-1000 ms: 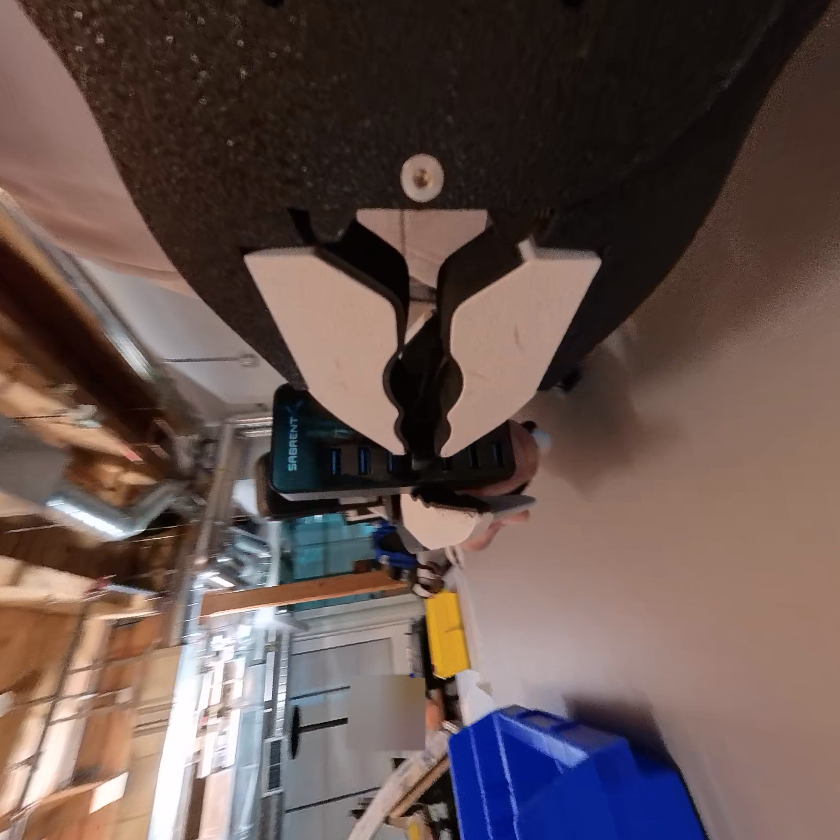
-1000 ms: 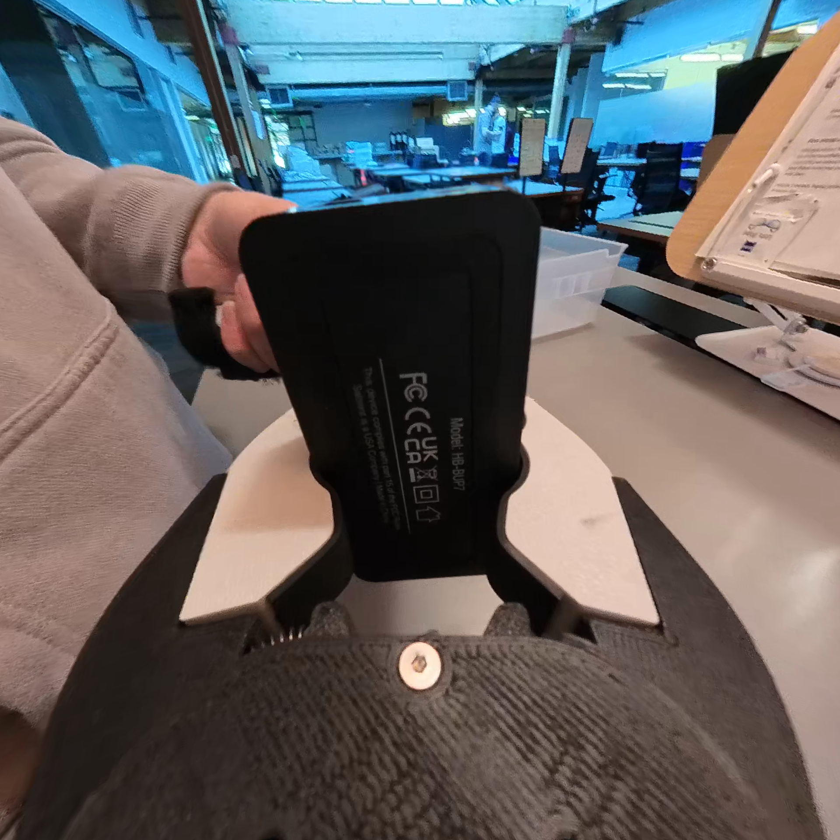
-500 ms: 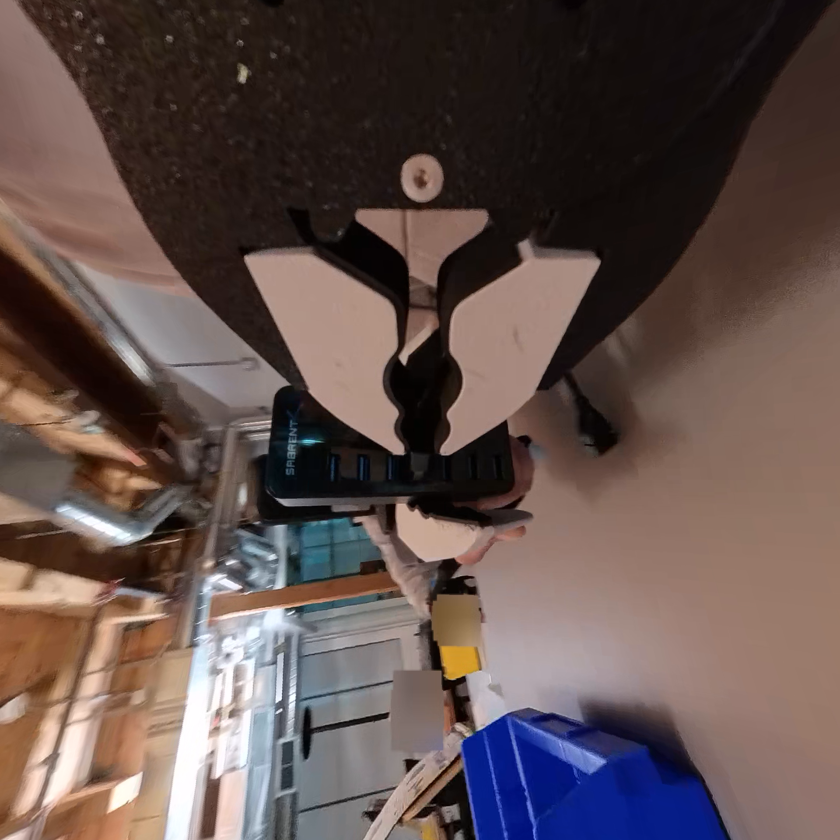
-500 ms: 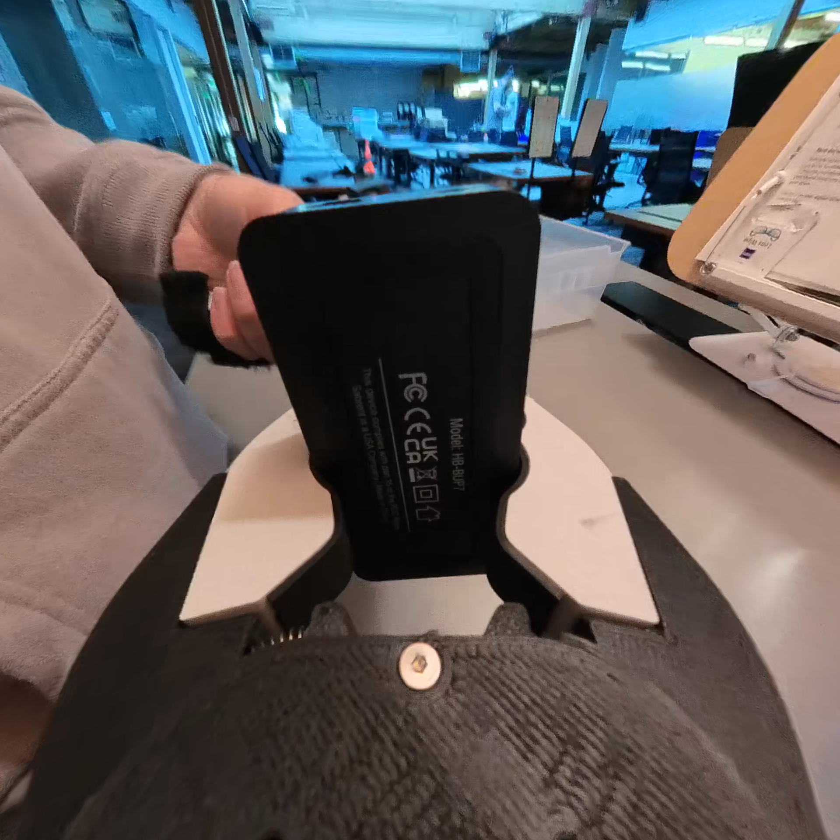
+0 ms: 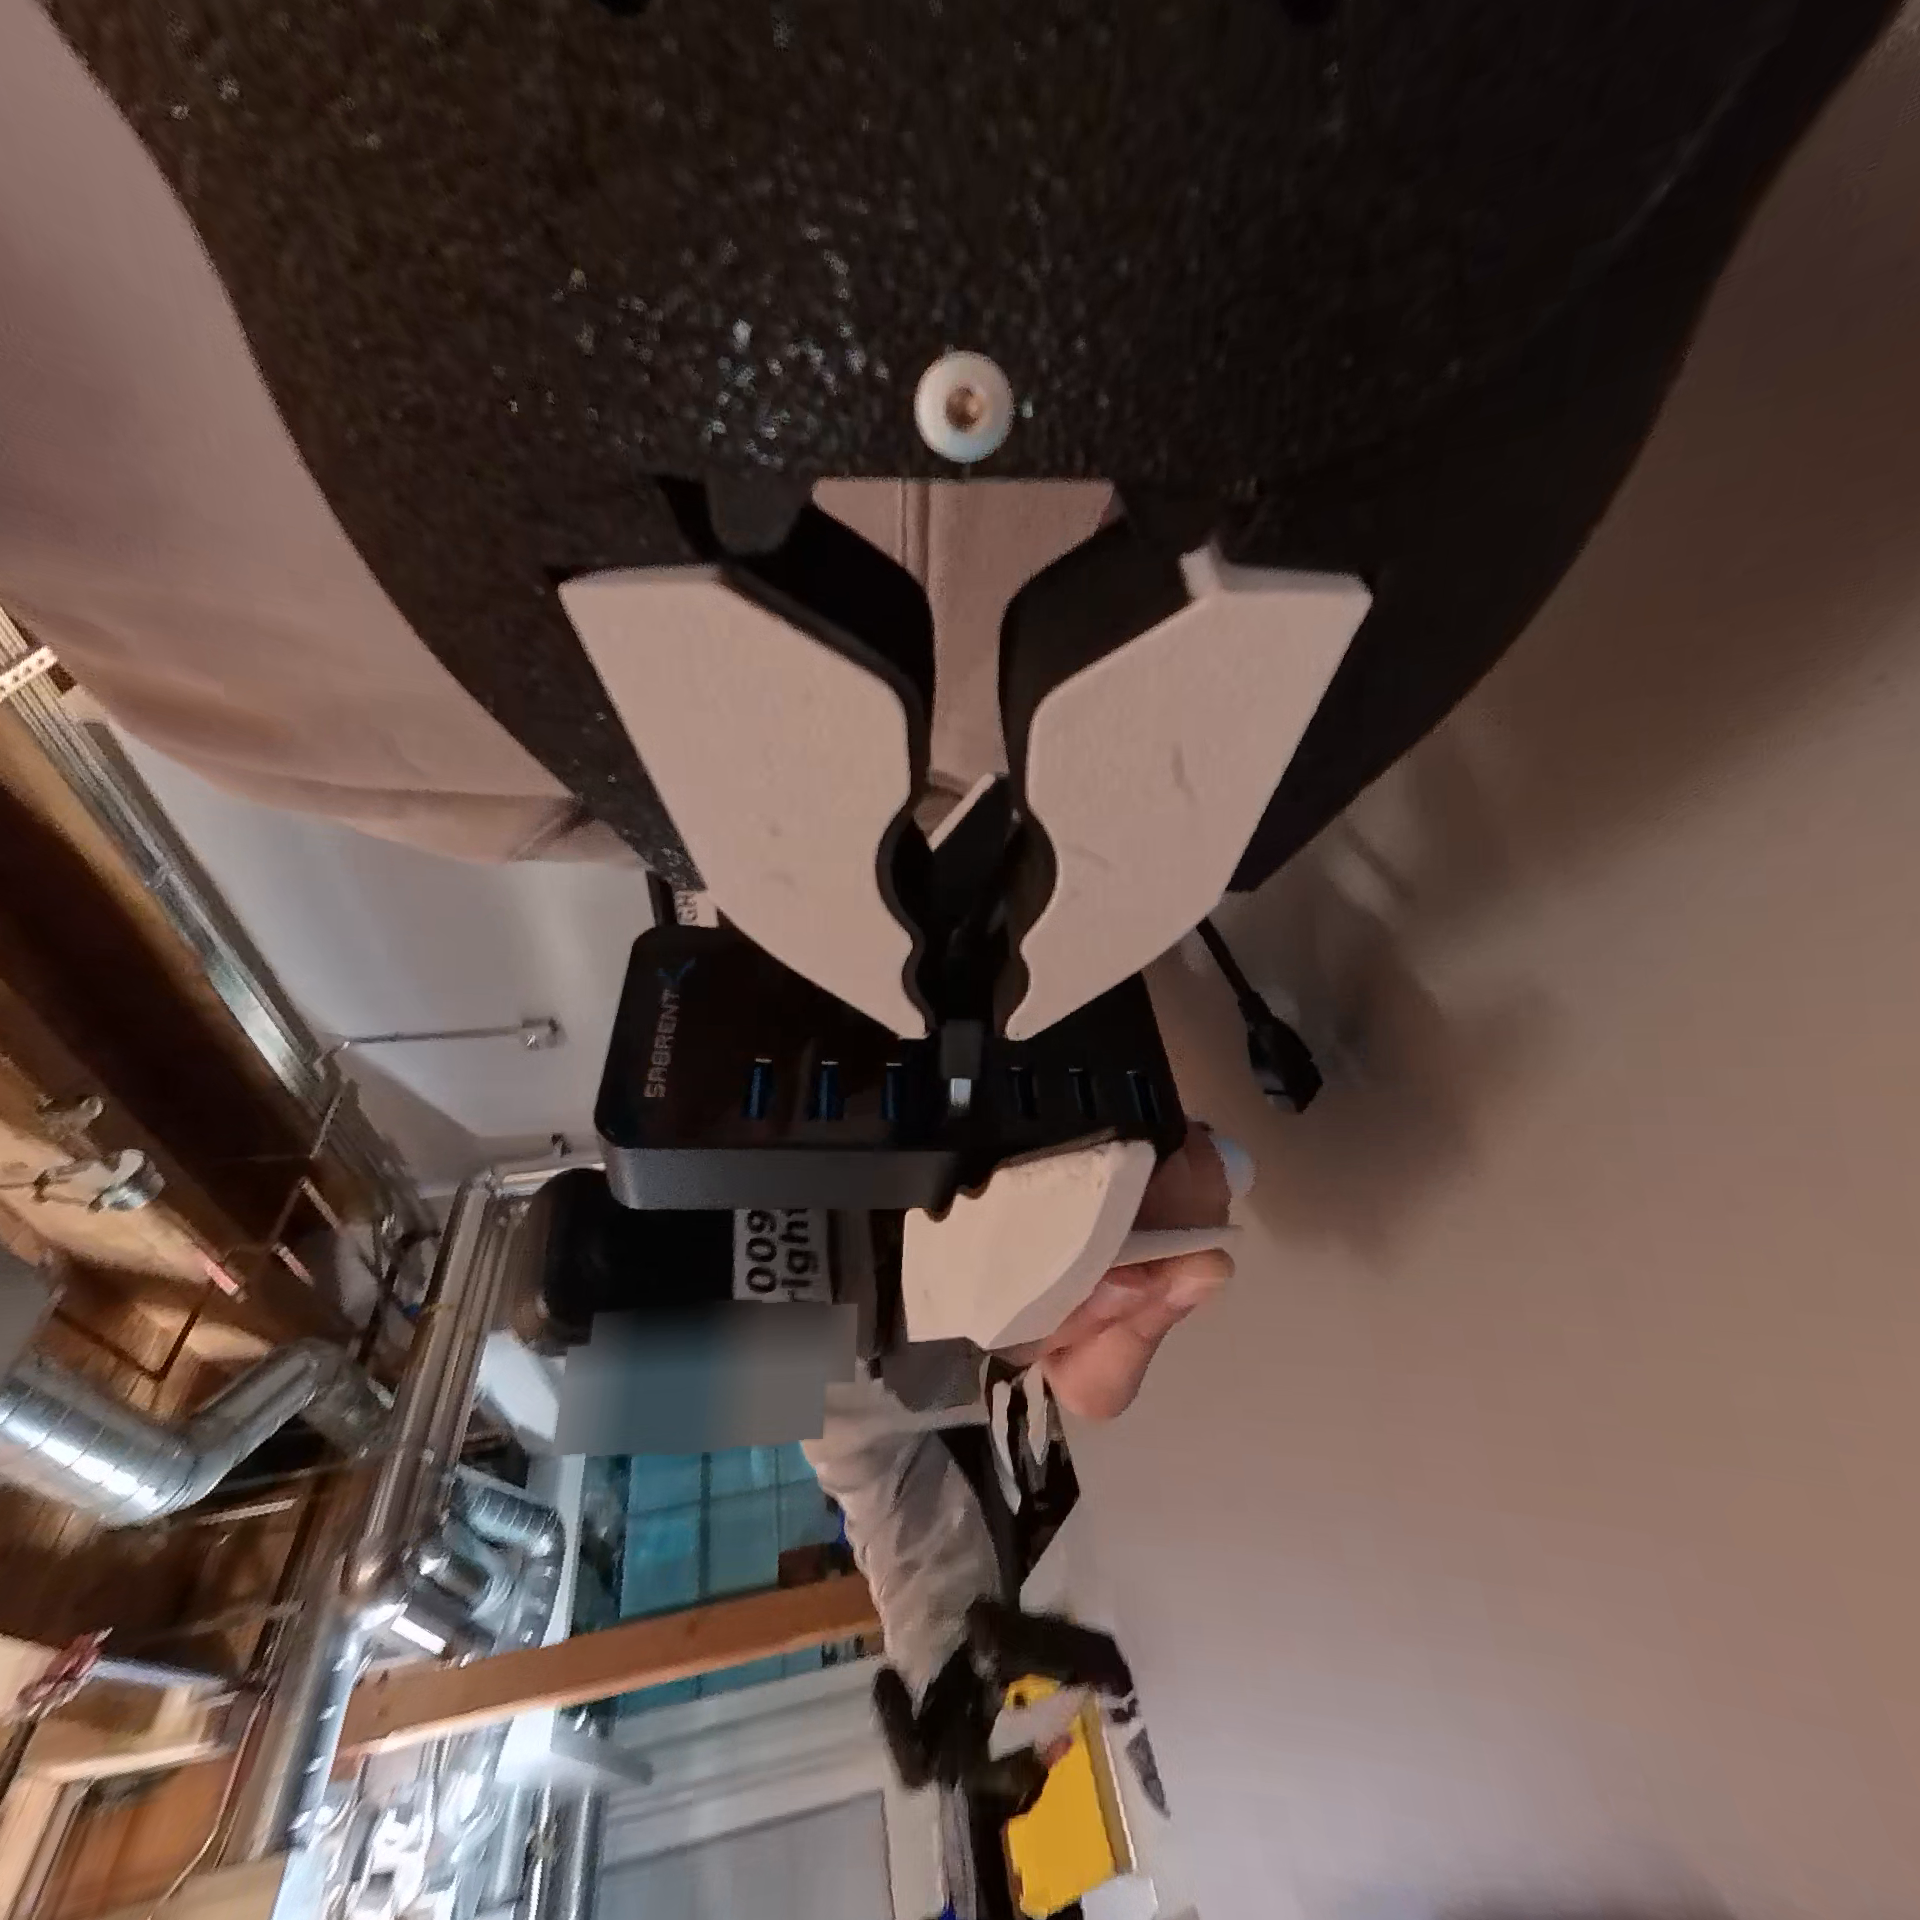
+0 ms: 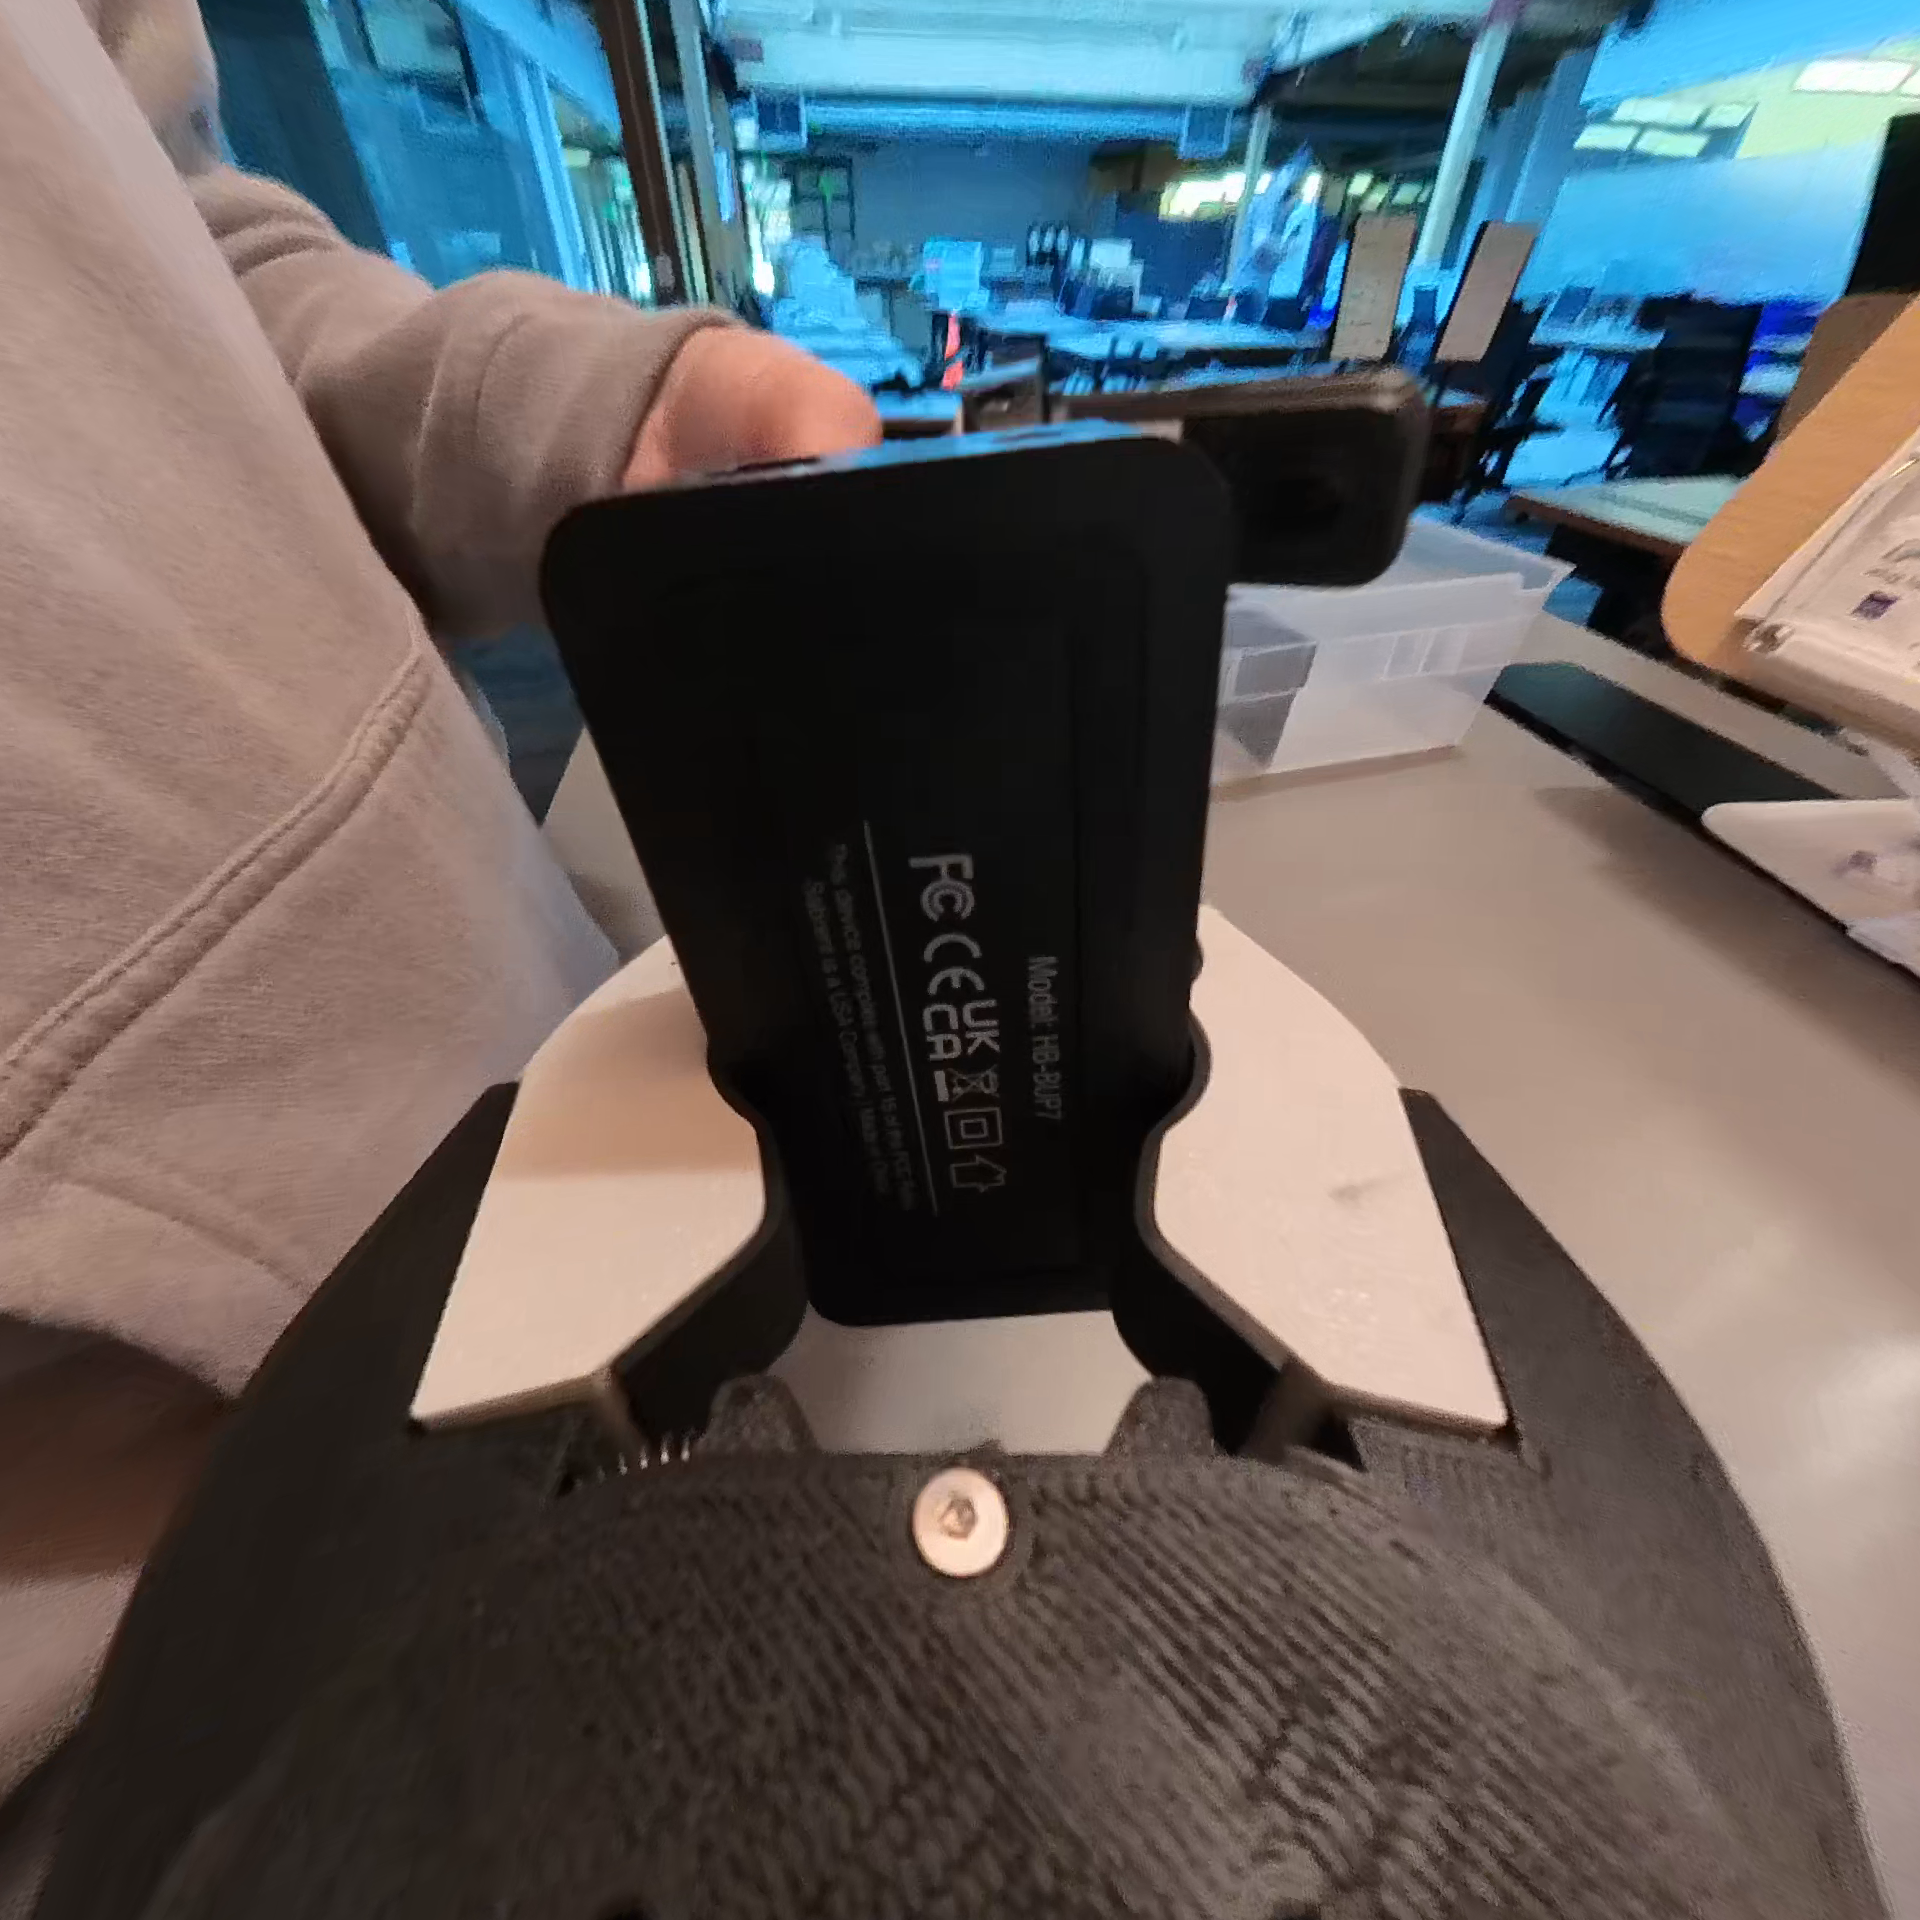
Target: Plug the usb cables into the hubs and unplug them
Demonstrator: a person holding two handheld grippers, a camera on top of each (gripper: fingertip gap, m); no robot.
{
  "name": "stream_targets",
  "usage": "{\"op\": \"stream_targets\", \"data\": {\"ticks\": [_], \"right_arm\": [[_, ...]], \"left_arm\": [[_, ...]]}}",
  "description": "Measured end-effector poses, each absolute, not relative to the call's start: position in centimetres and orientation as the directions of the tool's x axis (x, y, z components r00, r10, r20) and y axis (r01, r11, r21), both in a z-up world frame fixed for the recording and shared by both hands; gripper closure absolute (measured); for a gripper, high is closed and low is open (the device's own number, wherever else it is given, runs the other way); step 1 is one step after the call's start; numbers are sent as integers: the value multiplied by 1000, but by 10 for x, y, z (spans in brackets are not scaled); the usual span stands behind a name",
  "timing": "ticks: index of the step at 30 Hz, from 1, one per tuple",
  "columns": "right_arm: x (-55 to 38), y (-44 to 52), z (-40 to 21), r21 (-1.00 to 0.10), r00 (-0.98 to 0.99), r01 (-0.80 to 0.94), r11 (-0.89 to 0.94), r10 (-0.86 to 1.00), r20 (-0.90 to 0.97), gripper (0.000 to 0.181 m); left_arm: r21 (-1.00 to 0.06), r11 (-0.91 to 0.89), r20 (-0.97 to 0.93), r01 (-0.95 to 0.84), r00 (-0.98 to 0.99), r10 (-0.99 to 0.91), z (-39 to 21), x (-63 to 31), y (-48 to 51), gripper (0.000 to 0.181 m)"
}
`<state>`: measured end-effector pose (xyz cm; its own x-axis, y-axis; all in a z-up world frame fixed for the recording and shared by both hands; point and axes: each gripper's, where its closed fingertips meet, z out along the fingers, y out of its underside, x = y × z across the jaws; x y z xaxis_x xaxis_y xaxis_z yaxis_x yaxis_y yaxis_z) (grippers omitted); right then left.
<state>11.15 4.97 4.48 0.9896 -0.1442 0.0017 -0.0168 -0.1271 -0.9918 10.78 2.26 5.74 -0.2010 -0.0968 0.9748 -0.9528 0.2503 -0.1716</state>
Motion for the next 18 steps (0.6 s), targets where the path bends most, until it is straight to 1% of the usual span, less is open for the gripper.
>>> {"op": "stream_targets", "data": {"ticks": [2, 5, 7, 9, 13, 15, 18], "right_arm": [[106, 51, 40, -984, 995, -26, -176, -96, -9, 105], [105, 53, 39, -983, 996, -46, -176, -81, -32, 106], [105, 53, 43, -990, 996, -63, -130, -68, -54, 106], [106, 54, 46, -994, 995, -74, -81, -72, -68, 106], [109, 55, 44, -995, 992, -63, -74, -115, -55, 106], [111, 53, 50, -999, 990, -38, -35, -134, -33, 106], [114, 48, 61, -997, 990, -57, 48, -126, -62, 106]], "left_arm": [[-164, 296, 977, -941, -196, -83, 56, 103, 25, 174], [-149, 300, 982, -942, -177, -67, 55, 104, 26, 174], [-143, 292, 987, -946, -159, -34, 57, 110, 26, 174], [-143, 245, 987, -959, -157, -37, 59, 122, 27, 174], [-213, 289, 968, -933, -243, -70, 62, 113, 29, 174], [-212, 284, 969, -935, -238, -63, 65, 113, 29, 174], [-187, 290, 979, -939, -201, -22, 70, 110, 28, 174]]}}
